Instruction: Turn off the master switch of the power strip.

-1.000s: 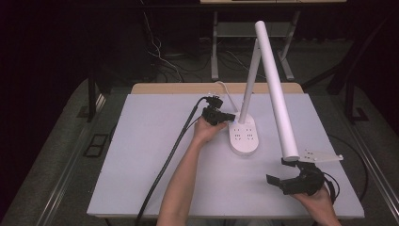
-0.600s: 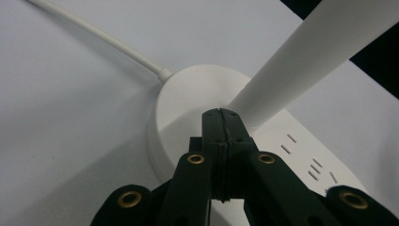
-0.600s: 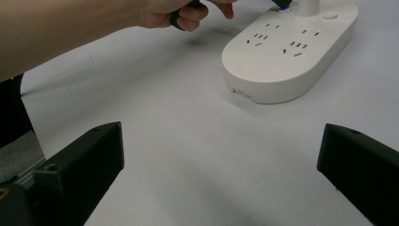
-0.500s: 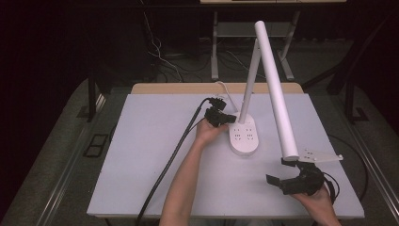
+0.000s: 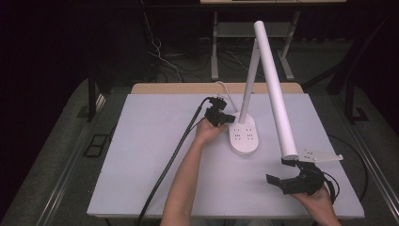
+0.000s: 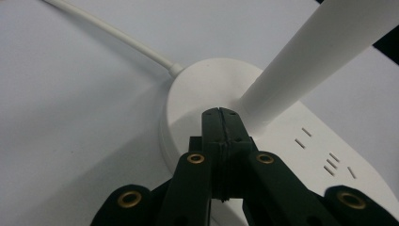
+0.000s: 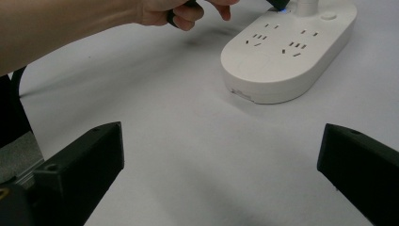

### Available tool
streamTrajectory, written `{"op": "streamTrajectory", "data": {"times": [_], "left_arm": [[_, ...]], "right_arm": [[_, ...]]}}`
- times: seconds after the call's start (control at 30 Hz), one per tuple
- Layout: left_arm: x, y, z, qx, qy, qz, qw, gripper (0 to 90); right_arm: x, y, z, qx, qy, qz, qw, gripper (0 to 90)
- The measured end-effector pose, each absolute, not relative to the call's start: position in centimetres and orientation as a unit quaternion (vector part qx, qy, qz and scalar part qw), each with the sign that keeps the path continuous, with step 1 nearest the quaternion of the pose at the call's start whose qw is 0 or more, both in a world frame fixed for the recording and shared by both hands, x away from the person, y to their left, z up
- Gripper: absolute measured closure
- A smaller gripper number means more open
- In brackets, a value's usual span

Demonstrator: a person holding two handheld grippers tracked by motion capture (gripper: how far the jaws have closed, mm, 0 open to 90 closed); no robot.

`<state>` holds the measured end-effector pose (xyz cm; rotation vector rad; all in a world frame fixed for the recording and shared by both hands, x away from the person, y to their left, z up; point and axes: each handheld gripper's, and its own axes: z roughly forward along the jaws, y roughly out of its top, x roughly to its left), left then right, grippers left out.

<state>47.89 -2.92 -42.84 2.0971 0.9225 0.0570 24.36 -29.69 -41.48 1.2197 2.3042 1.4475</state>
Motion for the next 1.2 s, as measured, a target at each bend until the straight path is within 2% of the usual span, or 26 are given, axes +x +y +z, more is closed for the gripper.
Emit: {"op": "streamTrajectory", "data": {"times": [0.13, 0.37, 0.57, 0.77, 0.83, 1.0, 1.2], "left_arm": [[47.8, -3.5, -42.6, 0.834, 0.376, 0.029, 0.402, 90.0], [47.6, -4.2, -42.0, 0.858, 0.355, 0.056, 0.366, 90.0], [47.5, -4.4, -42.0, 0.855, 0.367, 0.054, 0.362, 90.0], [47.8, -3.9, -42.3, 0.844, 0.373, 0.042, 0.384, 90.0], [47.8, -3.7, -42.1, 0.844, 0.366, 0.065, 0.386, 90.0], [47.8, -2.2, -42.3, 0.820, 0.379, 0.035, 0.427, 90.0], [47.5, -0.6, -41.3, 0.807, 0.383, 0.036, 0.447, 89.9]], "right_arm": [[24.3, -29.7, -41.4, 0.410, 0.769, 0.484, 0.079, 0.5], [24.3, -29.7, -41.4, 0.410, 0.769, 0.484, 0.078, 0.5], [24.3, -29.8, -41.4, 0.411, 0.769, 0.484, 0.078, 0.6], [24.3, -29.9, -41.4, 0.411, 0.767, 0.485, 0.080, 0.6], [24.3, -30.0, -41.4, 0.412, 0.767, 0.486, 0.080, 0.6], [24.4, -30.1, -41.4, 0.415, 0.763, 0.489, 0.079, 0.6], [24.4, -30.2, -41.4, 0.416, 0.762, 0.490, 0.081, 0.6]]}}
